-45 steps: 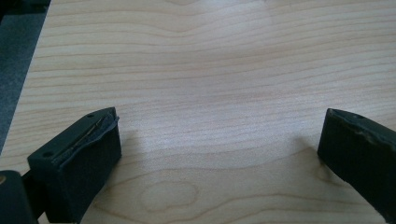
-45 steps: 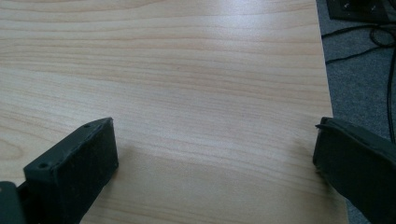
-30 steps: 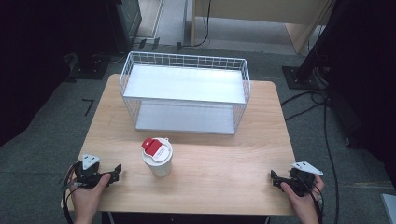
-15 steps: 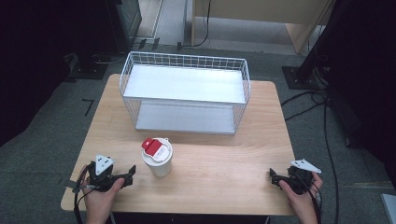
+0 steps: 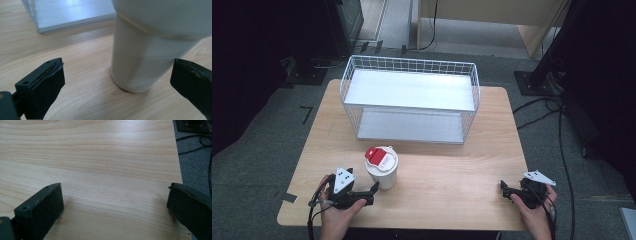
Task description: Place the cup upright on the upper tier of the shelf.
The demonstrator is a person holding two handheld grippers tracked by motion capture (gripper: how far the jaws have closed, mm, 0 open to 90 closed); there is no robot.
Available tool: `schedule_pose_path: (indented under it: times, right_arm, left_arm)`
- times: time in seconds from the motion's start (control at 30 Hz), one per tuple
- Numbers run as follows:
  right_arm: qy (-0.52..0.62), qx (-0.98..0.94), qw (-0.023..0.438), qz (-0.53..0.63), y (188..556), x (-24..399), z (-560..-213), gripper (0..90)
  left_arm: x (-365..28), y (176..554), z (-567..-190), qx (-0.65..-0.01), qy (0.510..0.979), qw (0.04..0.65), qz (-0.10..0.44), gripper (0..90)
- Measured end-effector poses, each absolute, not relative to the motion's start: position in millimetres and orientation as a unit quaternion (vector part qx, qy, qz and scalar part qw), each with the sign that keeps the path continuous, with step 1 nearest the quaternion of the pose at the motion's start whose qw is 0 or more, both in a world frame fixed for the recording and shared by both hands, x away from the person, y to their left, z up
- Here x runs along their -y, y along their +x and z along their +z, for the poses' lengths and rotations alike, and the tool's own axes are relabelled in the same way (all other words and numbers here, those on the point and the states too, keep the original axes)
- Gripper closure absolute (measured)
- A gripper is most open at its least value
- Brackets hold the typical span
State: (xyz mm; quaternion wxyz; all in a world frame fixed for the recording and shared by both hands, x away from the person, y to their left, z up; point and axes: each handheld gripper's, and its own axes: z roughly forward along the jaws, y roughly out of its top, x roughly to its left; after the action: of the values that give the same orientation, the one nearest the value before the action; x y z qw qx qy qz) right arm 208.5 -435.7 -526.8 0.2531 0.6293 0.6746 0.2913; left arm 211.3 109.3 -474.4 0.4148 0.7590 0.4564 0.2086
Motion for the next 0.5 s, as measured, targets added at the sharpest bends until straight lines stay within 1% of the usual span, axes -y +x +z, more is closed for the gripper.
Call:
schedule_pose_path:
  times: [0.27,0.5]
  right_arm:
    - [0.629,-0.675,0.254,0.291,208,436,-527,0.5]
    - [0.629,-0.675,0.254,0.291,208,436,-527,0.5]
  left_arm:
    - [-92,209,-478,-0.439,0.767,0.428,0.191,0.0]
    - [-80,214,-481,-0.434,0.763,0.442,0.182,0.4]
